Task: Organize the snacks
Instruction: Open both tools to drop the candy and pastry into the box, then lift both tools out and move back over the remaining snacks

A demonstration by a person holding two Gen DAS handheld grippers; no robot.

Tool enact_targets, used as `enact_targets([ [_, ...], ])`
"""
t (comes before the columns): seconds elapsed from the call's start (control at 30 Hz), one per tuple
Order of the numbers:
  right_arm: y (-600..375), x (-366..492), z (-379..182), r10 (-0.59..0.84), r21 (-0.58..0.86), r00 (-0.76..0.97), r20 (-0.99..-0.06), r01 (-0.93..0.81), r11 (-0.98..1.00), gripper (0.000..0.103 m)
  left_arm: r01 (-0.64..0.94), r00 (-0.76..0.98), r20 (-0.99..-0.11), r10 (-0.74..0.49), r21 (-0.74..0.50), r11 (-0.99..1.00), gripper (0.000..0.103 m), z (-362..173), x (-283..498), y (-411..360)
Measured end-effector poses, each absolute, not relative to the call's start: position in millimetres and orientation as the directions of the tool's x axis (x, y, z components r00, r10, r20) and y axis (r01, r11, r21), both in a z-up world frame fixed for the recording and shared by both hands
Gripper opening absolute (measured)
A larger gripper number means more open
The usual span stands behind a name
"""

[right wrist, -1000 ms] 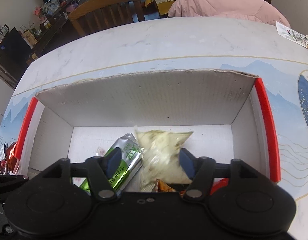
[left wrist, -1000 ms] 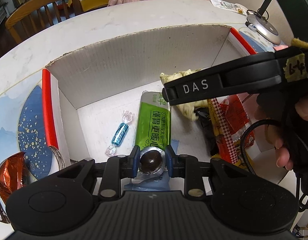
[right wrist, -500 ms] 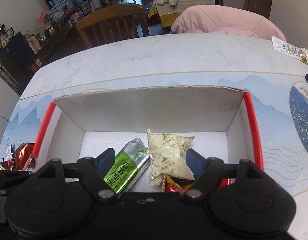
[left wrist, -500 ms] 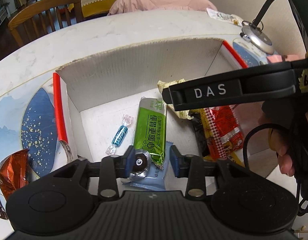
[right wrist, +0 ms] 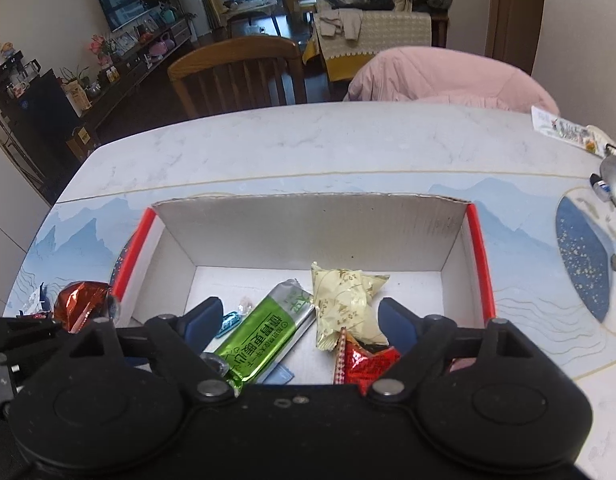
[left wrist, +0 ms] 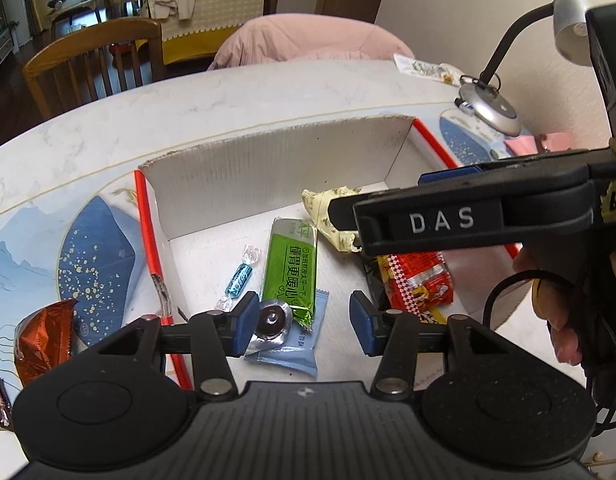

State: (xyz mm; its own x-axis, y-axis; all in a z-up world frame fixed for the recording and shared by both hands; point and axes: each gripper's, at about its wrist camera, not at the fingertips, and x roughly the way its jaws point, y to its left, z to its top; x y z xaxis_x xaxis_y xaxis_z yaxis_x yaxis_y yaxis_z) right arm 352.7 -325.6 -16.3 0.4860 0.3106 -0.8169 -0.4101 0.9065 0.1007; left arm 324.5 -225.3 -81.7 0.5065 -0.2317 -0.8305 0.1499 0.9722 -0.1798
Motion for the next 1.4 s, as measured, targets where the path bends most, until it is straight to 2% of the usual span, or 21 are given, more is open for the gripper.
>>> enact_targets([
  [0.63,-297,283,21,0.359,0.062,0.551,-0.754,-0.484,0.873,0.088,0.190,0.602,-0.754,-0.261,-0.182,0.965,0.055,-42,264,-185],
  [0.7,-293,276,23,0.368,0.063,0.553,-0.747,-0.493,0.868,0.088,0.189,0.611,-0.747,-0.260,-0.182,0.965,0.060,-40,258,-177],
  [0.8,-286,268,28,0.386,0.071,0.558,-0.734,-0.501,0.862,0.089,0.181,0.624,-0.738,-0.258,-0.184,0.966,0.061,-37,249,-164],
  [0.93,-278,256,30,0.410,0.092,0.570,-0.712,-0.502,0.860,0.099,0.163,0.640,-0.726,-0.250,-0.190,0.968,0.061,-34,235,-145],
  [1.03,-268,248,31,0.425,0.098,0.574,-0.700,-0.513,0.853,0.099,0.140,0.658,-0.717,-0.231,-0.186,0.973,0.064,-32,225,-129],
  [1.13,-258,238,33,0.444,0.109,0.574,-0.688,-0.523,0.845,0.100,0.111,0.680,-0.702,-0.211,-0.186,0.976,0.071,-31,215,-112],
  [1.4,-226,216,31,0.482,0.115,0.577,-0.659,-0.557,0.823,0.103,0.016,0.701,-0.693,-0.167,-0.219,0.976,0.073,-34,198,-55],
])
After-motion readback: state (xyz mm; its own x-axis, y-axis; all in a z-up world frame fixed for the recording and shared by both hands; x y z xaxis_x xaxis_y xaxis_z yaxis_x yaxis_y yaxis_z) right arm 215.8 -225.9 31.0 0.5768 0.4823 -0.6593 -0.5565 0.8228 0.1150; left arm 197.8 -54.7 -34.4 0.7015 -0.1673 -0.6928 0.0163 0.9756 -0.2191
